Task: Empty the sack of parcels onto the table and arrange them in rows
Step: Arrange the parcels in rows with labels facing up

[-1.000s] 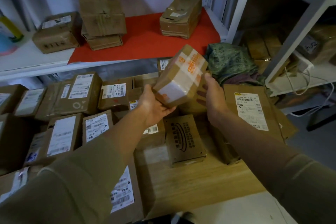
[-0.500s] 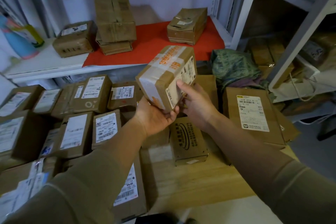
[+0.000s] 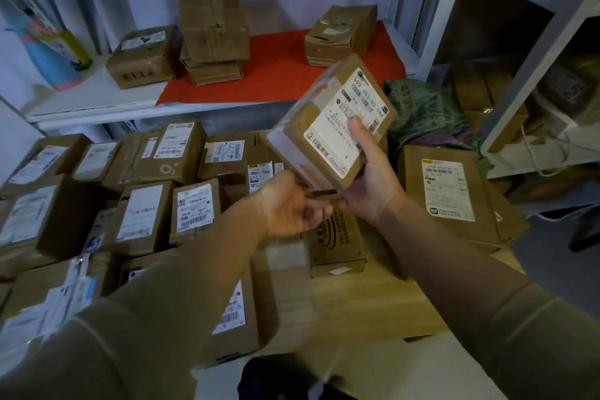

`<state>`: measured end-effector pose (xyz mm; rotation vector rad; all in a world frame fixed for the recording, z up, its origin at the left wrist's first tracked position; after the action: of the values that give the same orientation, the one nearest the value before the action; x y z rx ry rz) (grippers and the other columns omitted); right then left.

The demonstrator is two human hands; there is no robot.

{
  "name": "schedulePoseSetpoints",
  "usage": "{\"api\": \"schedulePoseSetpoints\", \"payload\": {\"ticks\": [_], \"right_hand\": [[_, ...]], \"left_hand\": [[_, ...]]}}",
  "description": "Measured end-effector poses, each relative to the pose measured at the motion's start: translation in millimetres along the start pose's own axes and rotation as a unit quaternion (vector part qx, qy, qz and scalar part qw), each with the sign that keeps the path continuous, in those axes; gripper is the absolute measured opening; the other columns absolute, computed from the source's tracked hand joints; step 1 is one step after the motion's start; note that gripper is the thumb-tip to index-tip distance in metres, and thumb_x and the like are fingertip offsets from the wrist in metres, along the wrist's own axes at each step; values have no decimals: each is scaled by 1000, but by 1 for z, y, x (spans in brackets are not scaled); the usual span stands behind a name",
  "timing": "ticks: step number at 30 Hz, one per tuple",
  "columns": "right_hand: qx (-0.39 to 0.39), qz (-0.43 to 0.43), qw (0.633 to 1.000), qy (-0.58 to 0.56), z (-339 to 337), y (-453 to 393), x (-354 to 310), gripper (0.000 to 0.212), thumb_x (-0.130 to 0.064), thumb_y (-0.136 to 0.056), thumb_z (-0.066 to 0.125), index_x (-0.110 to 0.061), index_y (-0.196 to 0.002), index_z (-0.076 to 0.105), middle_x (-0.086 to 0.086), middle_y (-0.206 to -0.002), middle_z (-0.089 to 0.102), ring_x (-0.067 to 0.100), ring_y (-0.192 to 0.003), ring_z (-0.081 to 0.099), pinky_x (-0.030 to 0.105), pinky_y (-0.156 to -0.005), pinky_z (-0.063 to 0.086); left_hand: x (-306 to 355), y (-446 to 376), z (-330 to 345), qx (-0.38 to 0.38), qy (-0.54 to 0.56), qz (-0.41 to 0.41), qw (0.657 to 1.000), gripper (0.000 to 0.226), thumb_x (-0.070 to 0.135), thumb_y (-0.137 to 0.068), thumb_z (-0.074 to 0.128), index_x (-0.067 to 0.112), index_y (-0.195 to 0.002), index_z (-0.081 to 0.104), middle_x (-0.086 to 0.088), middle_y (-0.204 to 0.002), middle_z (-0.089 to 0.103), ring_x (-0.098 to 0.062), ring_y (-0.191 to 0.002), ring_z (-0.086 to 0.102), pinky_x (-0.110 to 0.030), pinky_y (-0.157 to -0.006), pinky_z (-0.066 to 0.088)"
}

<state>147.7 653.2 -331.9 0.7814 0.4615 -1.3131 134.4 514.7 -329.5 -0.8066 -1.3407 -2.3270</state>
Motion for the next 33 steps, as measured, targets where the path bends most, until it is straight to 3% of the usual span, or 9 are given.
{"api": "schedulePoseSetpoints", "payload": {"ticks": [2,5,10,13,19,24,29,33], "right_hand": [[18,-5,1000,19,-1,4,-5,49,-44,-82,69,-22,-126,65,7,-124,70,25,-117,65,51,-108,44],[25,20,998,58,-9,14,-5,37,-42,-89,64,-25,-123,66,5,-121,71,24,-113,68,50,-104,48],[6,109,987,120,-18,34,13,33,-44,-95,55,-24,-119,67,7,-117,73,26,-109,70,49,-102,48],[-4,168,964,208,-18,46,34,39,-45,-88,60,-20,-117,68,8,-112,75,26,-104,71,44,-95,52],[-23,242,924,295,-26,64,78,54,-50,-79,72,-20,-124,66,10,-117,73,29,-111,68,50,-105,48],[-5,265,911,315,-26,74,113,59,-54,-71,78,-24,-121,67,6,-114,74,27,-108,70,55,-105,47],[-4,281,906,317,-20,77,135,55,-59,-78,73,-32,-125,62,4,-115,74,26,-107,71,57,-101,49],[19,276,913,301,-18,74,148,53,-60,-81,69,-30,-124,63,5,-114,74,27,-106,71,58,-100,49]], "left_hand": [[3,10,-12,54,-58,7,997,43,40,-103,42,7,-128,54,-23,-108,71,-26,-77,73,-29,-60,60],[14,24,-40,161,-23,64,985,33,35,-104,44,9,-119,57,-22,-109,71,-35,-90,73,-44,-72,62],[12,39,-65,260,-112,84,956,35,36,-103,43,11,-122,60,-12,-114,68,-29,-96,68,-41,-80,58],[-5,45,-65,288,-128,70,946,31,36,-102,44,11,-108,62,-11,-104,70,-26,-90,67,-40,-78,55],[-43,56,-76,293,-177,11,939,30,32,-103,45,9,-101,64,-13,-89,71,-26,-75,68,-37,-57,54],[-71,58,-99,280,-182,-19,942,36,28,-104,40,5,-106,66,-18,-100,71,-33,-89,68,-46,-72,60],[-88,61,-106,267,-117,-45,956,61,60,-100,29,11,-106,65,-19,-103,67,-39,-97,64,-53,-81,57],[-92,65,-112,248,-123,-36,960,42,52,-99,45,15,-111,63,-15,-107,67,-35,-100,64,-55,-88,55]]}}
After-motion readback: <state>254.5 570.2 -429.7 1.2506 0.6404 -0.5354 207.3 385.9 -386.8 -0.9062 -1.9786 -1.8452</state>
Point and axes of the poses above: each hand's wrist, its own y-axis away from the middle knuckle, its own z-axis out of the palm, x = y × z, the point moved 2 cm from there along -y, towards the middle knuckle
